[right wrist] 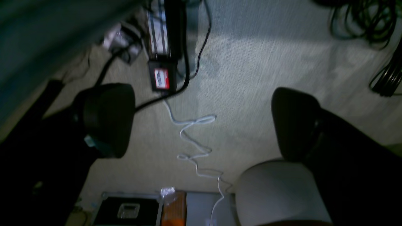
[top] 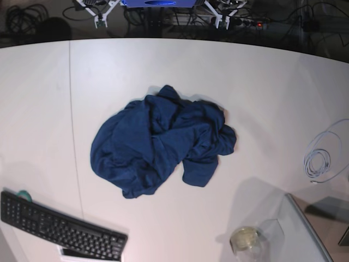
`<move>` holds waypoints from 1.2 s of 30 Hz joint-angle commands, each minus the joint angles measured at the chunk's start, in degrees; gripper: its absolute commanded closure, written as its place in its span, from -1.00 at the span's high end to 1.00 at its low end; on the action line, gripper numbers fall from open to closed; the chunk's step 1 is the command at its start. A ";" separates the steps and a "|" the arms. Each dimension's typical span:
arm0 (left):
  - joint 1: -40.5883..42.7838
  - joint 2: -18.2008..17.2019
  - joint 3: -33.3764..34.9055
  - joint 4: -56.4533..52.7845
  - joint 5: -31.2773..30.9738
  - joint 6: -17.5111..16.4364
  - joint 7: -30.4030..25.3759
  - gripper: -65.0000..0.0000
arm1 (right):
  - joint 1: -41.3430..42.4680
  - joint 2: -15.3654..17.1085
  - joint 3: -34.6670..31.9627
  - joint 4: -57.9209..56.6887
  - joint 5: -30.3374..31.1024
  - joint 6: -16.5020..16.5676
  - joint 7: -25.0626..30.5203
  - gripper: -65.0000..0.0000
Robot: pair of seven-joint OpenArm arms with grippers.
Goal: Layout the t-shirt on the table in an organized manner, then fold the t-shirt properly
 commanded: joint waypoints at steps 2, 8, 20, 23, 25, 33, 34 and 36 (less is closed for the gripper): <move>0.21 -0.28 0.03 0.23 0.03 0.25 0.14 -0.98 | -0.47 0.27 -0.05 -0.10 0.03 0.47 0.05 1.00; 0.21 -0.28 -0.49 0.23 -0.05 0.25 0.14 -0.98 | -0.47 0.27 0.21 -0.28 0.12 0.47 0.05 -0.72; 0.65 -0.28 -0.49 0.23 -0.05 0.17 0.14 -0.02 | -0.47 0.97 0.21 -0.10 0.12 0.38 0.14 -0.75; 0.65 -0.28 -0.49 0.23 -0.05 0.17 0.14 -0.42 | -0.55 1.06 0.21 -0.10 0.12 0.38 0.14 -0.90; 0.73 -0.28 -0.49 0.23 -0.05 0.17 0.14 -0.85 | -0.55 1.06 0.21 -0.10 0.03 0.38 0.14 -1.00; 1.09 -0.28 -0.49 0.23 -0.05 0.17 -1.70 -1.00 | -0.64 1.06 0.12 -0.10 0.03 0.38 0.14 -1.00; 1.79 -0.28 -0.49 0.23 -0.05 0.17 -3.46 -1.00 | -0.91 1.06 0.12 -0.01 0.03 0.38 0.23 -1.00; 2.41 -0.37 -0.49 0.23 -0.05 0.17 -6.28 -1.00 | -1.34 1.06 -0.05 0.16 0.03 0.38 0.23 -1.00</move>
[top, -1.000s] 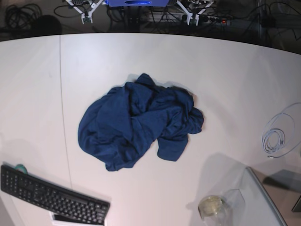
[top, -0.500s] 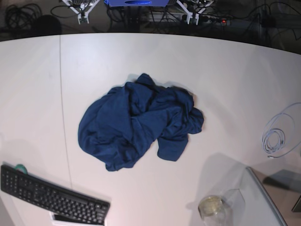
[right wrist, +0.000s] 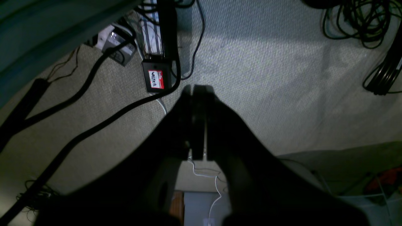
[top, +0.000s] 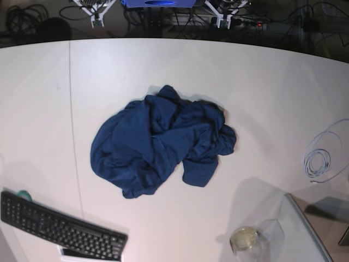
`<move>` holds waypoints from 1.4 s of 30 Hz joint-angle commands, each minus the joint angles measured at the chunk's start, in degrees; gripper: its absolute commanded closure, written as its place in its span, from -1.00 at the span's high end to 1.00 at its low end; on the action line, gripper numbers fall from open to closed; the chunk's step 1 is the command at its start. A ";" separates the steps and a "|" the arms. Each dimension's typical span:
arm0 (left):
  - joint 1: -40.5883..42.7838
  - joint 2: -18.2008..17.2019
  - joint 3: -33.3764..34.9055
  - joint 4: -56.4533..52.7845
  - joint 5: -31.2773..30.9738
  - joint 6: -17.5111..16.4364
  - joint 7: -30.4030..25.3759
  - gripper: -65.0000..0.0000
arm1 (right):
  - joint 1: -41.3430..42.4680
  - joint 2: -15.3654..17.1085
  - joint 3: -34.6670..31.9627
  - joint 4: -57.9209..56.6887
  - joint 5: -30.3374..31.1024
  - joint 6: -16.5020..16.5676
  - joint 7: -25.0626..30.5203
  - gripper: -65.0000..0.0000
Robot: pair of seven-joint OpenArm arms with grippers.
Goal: Layout the t-shirt on the table in an organized manner, then fold the t-shirt properly
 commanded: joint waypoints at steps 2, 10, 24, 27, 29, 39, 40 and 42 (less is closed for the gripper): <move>0.70 -0.28 -0.01 -0.18 -0.05 0.17 -0.82 -1.00 | -0.65 0.05 -0.08 0.14 -0.08 0.38 0.03 -1.00; 7.56 -2.48 0.69 7.11 0.56 0.17 -1.17 -1.00 | -11.90 0.14 4.23 16.14 0.19 0.29 -1.11 -1.00; 34.55 -9.60 -0.10 51.42 -0.05 0.17 -0.73 -1.00 | -39.06 -1.97 12.14 79.09 0.19 0.38 -23.18 -1.00; 40.17 -11.54 -0.10 63.38 -0.14 0.17 -0.73 -1.00 | -40.47 -1.97 12.14 87.35 0.19 0.38 -23.18 -1.00; 43.16 -11.80 -0.19 71.47 -0.14 0.17 -0.73 -1.00 | -40.29 -1.97 11.79 92.80 0.19 0.38 -23.26 -1.00; 37.10 -10.74 -0.19 92.74 -0.23 0.17 12.20 -1.00 | -17.09 -1.35 3.44 104.67 -0.08 0.47 -46.83 -0.93; 35.51 -10.48 -0.19 93.18 -0.23 0.17 14.04 -1.00 | -13.83 -1.35 2.03 104.58 -0.08 0.47 -49.37 -0.85; 33.32 -10.48 -0.19 93.44 -0.23 0.17 16.33 -1.00 | -9.17 -1.35 -1.22 104.76 -0.08 0.47 -53.33 -0.66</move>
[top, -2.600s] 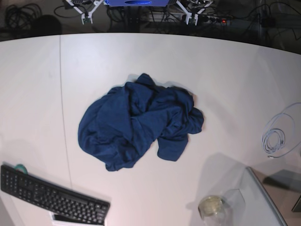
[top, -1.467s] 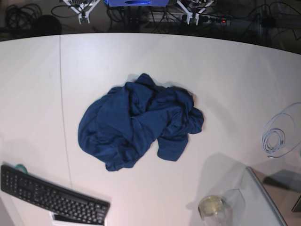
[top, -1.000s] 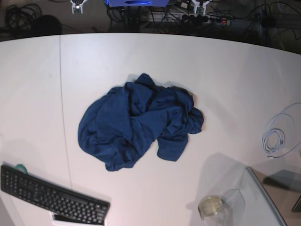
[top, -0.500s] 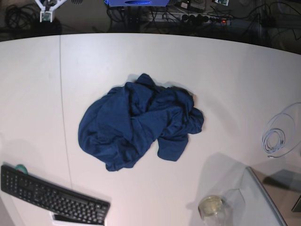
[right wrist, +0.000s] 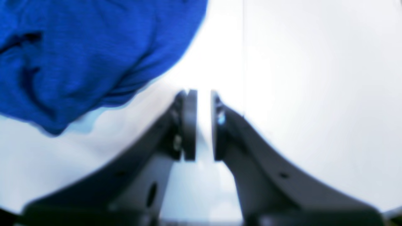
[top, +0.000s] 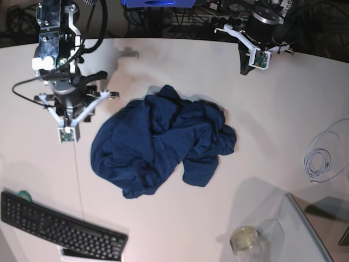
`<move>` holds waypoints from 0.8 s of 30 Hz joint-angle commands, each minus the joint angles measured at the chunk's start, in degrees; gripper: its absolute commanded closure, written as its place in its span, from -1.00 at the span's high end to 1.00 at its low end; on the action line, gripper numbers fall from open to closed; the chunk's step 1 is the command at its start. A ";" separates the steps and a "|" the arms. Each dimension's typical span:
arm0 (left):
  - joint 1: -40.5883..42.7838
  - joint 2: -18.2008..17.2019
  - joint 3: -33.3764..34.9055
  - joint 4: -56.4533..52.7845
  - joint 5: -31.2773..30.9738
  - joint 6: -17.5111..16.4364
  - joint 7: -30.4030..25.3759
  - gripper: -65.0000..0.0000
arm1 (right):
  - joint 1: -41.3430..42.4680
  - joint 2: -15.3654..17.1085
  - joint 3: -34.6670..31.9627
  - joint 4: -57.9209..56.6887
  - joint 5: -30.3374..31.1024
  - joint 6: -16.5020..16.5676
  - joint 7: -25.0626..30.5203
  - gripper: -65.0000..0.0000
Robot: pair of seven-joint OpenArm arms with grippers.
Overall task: Layout the t-shirt on the table in an organized manner, then fold the t-shirt properly
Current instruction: 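Lower the right gripper onto the crumpled blue t-shirt and grasp fabric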
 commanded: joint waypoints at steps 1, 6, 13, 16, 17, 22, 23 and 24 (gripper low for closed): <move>0.44 -0.12 -0.01 0.66 0.01 0.17 0.57 -1.00 | 2.25 -0.11 -2.52 1.04 0.16 0.07 -0.93 -0.54; -1.85 -0.12 -0.19 0.57 0.01 0.17 1.01 -1.00 | 10.34 -0.37 -14.30 -0.71 0.08 -0.10 -8.05 -0.02; -1.93 3.13 -8.37 0.57 0.01 0.17 1.01 -1.00 | 17.37 -2.22 -18.70 -12.93 0.08 -0.28 -6.64 0.40; -2.11 4.80 -11.18 -0.75 0.01 0.17 1.01 -1.00 | 19.92 -2.74 -19.31 -18.65 0.08 -0.28 -4.71 0.41; -2.81 5.07 -11.62 -1.54 0.01 0.17 1.01 -1.00 | 20.80 -3.01 -19.84 -20.58 -0.01 -0.28 -4.00 0.41; -3.87 5.95 -13.90 -5.85 0.01 0.17 1.01 -0.53 | 24.40 -3.27 -20.46 -28.41 -0.01 -1.51 -3.04 0.40; -3.87 5.95 -14.08 -6.20 0.01 0.17 1.01 -0.53 | 24.40 -3.09 -20.46 -28.85 -0.01 -2.56 -2.51 0.39; -3.87 5.95 -14.17 -6.28 0.01 0.17 1.01 -0.53 | 24.49 -3.01 -20.46 -29.02 -0.01 -3.62 -1.72 0.39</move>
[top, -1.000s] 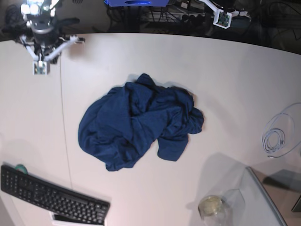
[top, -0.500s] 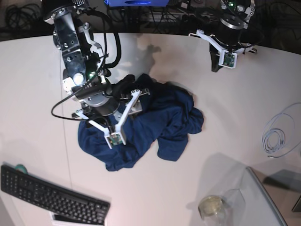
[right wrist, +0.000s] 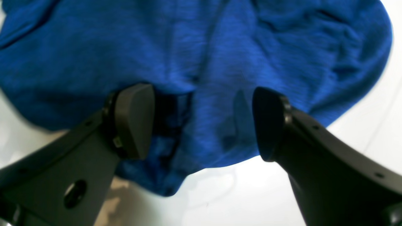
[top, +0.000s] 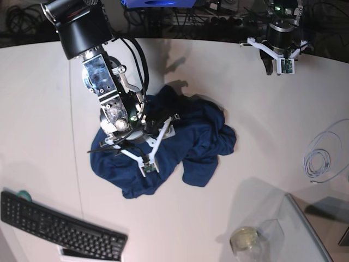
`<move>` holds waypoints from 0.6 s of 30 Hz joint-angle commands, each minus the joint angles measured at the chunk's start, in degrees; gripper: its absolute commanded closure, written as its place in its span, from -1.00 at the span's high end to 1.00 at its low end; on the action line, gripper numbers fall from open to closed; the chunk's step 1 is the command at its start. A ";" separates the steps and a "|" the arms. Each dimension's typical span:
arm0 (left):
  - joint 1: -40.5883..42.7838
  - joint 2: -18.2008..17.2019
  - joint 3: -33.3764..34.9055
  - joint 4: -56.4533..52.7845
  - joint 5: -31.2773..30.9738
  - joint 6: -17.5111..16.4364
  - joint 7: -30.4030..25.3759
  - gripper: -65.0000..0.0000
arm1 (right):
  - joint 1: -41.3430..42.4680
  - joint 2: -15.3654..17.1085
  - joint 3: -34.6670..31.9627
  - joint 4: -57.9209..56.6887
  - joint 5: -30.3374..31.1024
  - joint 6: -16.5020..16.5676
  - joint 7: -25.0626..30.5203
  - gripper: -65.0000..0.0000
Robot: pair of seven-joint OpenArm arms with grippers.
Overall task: Layout the t-shirt on the table in an organized manner, then fold the t-shirt properly
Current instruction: 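Lower the right gripper onto the crumpled blue t-shirt and grasp fabric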
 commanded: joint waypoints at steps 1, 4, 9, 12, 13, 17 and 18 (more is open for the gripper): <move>0.37 -0.28 -0.20 0.80 -0.03 0.30 -1.44 -0.53 | 1.12 -0.23 0.05 0.88 -0.23 -0.89 1.78 0.39; 0.37 -0.28 -0.20 0.80 -0.03 0.30 -1.44 -0.53 | 1.39 0.65 0.22 0.09 -0.23 -1.24 2.31 0.39; 0.28 -0.28 -0.20 0.80 -0.03 0.30 -1.44 -0.53 | 1.39 0.91 0.49 -2.29 -0.23 -1.42 2.66 0.01; 0.28 -0.28 -0.03 0.80 -0.03 0.30 -1.44 -0.53 | 1.04 0.91 0.57 -2.20 -0.23 -1.42 2.31 -0.46; 0.28 -0.28 0.06 0.80 -0.03 0.30 -1.44 -0.53 | 0.95 0.91 0.57 -2.20 -0.23 -1.42 2.31 -0.59; 0.28 -0.28 -0.11 0.80 -0.03 0.30 -1.44 -0.53 | -0.19 0.91 0.57 -0.97 -0.14 -1.42 2.31 -0.79; 0.28 -0.28 -0.11 0.80 -0.03 0.30 -1.44 -0.53 | -0.63 0.91 0.57 0.26 -0.14 -1.42 2.31 -0.81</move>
